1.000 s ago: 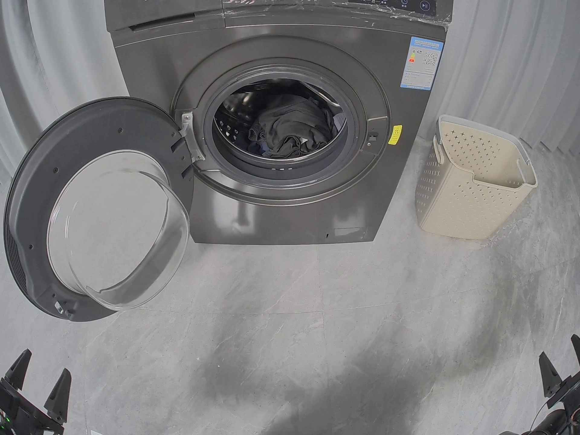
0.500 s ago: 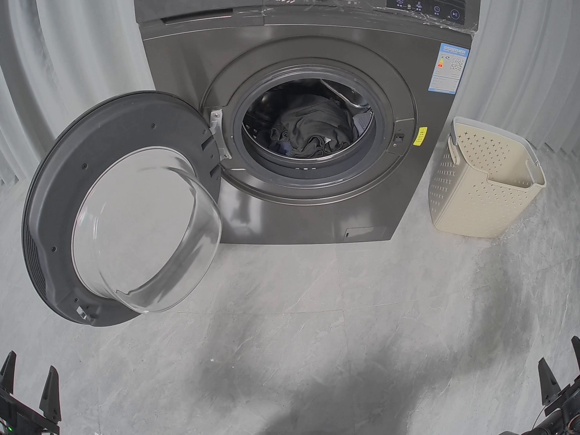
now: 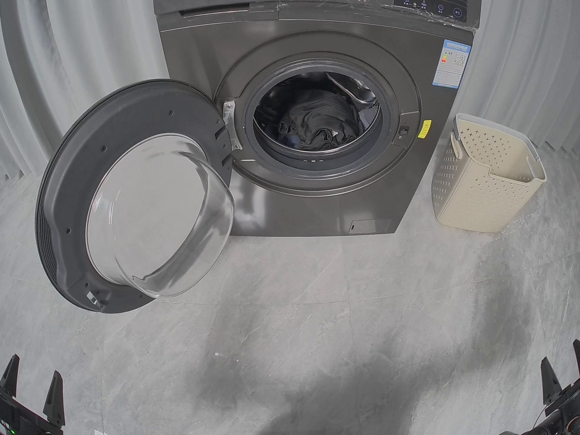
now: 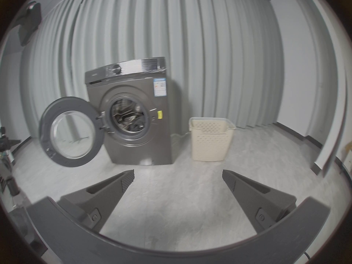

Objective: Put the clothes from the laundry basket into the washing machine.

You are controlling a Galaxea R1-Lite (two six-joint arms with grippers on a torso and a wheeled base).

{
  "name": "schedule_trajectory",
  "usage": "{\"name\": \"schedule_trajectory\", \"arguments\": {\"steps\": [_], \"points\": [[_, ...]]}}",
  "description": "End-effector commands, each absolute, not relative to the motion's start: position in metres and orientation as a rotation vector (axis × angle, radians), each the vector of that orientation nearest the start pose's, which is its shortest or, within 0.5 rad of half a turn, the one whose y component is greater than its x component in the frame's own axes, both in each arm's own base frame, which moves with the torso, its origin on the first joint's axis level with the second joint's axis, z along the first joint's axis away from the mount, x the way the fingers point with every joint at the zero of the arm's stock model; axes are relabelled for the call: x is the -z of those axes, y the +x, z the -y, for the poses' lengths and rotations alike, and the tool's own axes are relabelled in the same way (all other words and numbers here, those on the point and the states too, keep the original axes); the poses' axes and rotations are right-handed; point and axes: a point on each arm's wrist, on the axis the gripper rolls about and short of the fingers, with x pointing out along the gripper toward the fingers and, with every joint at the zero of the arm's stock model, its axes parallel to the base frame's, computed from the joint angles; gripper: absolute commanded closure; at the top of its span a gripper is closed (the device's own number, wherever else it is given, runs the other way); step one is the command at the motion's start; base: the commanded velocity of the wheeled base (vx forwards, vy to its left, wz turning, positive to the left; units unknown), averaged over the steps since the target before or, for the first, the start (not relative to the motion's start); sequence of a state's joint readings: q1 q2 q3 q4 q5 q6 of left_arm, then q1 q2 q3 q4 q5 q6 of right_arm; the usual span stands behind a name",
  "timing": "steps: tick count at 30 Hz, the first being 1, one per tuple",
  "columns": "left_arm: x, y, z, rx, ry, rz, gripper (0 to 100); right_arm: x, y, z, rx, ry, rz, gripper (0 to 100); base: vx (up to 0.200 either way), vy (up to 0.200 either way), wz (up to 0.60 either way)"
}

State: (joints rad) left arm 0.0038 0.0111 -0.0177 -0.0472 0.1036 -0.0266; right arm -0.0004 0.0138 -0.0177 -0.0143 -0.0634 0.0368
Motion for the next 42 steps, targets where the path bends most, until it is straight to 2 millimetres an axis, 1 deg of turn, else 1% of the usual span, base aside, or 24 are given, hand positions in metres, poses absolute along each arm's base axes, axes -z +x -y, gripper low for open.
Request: {"name": "schedule_trajectory", "arguments": {"steps": [1,2,19,27,28,29,30,31,32,34,35,36,37,38,40,41,42], "points": [[-0.078,-0.023,-0.001,-0.049,-0.039,0.019,0,-0.076,-0.022,-0.001,-0.028,-0.001,-0.029,0,0.0,0.0,0.0],[-0.075,-0.023,0.0,-0.026,-0.035,-0.003,0,-0.076,-0.023,0.0,-0.012,-0.001,-0.02,0,0.0,0.2,0.0],[-0.076,-0.023,0.0,-0.029,-0.028,-0.001,0,-0.076,-0.022,-0.001,-0.031,-0.003,-0.011,0,0.0,0.2,0.0],[-0.076,-0.023,0.0,-0.028,-0.002,0.008,0,-0.076,-0.022,-0.001,-0.032,-0.003,-0.011,0,0.0,0.0,0.0],[-0.086,-0.025,0.0,-0.03,-0.02,0.06,0,-0.076,-0.022,-0.001,-0.031,-0.003,-0.011,0,0.0,0.0,0.0],[-0.103,-0.029,0.0,-0.02,-0.028,0.132,0,-0.076,-0.022,-0.001,-0.031,-0.003,-0.011,0,0.0,0.0,0.0],[-0.127,-0.037,0.0,-0.014,-0.039,0.214,0,-0.076,-0.022,-0.001,-0.031,-0.003,-0.011,0,0.0,0.0,0.0],[-0.142,-0.04,0.0,-0.002,-0.037,0.224,0,-0.076,-0.022,-0.001,-0.031,-0.004,-0.011,0,0.0,0.0,0.0],[-0.151,-0.038,0.0,0.025,-0.036,0.185,0,-0.076,-0.022,-0.001,-0.031,-0.004,-0.011,0,0.0,0.0,0.0],[-0.157,-0.03,0.0,0.075,-0.036,0.103,0,-0.076,-0.022,-0.001,-0.031,-0.004,-0.012,0,0.0,0.0,0.0],[-0.163,-0.015,0.002,0.137,-0.036,0.016,0,-0.076,-0.022,-0.001,-0.031,-0.004,-0.012,0,0.0,0.0,0.0],[-0.165,-0.011,0.002,0.155,-0.037,-0.006,0,-0.076,-0.022,-0.001,-0.031,-0.003,-0.012,0,0.0,0.0,0.0],[-0.172,0.008,0.004,0.207,-0.046,-0.07,0,-0.076,-0.022,-0.001,-0.031,-0.003,-0.011,0,0.0,0.0,0.0],[-0.173,0.011,0.004,0.215,-0.05,-0.077,0,-0.076,-0.022,-0.001,-0.031,-0.003,-0.011,0,0.0,0.0,0.0],[-0.185,0.051,0.007,0.262,-0.056,-0.123,0,-0.076,-0.022,-0.001,-0.031,-0.003,-0.011,0,0.0,0.0,0.0],[-0.187,0.056,0.008,0.265,-0.057,-0.126,0,-0.076,-0.022,-0.001,-0.031,-0.003,-0.011,0,0.0,0.0,0.0],[-0.188,0.067,0.009,0.277,-0.057,-0.138,0,-0.076,-0.022,-0.001,-0.031,-0.003,-0.011,0,0.0,0.0,0.0]]}}
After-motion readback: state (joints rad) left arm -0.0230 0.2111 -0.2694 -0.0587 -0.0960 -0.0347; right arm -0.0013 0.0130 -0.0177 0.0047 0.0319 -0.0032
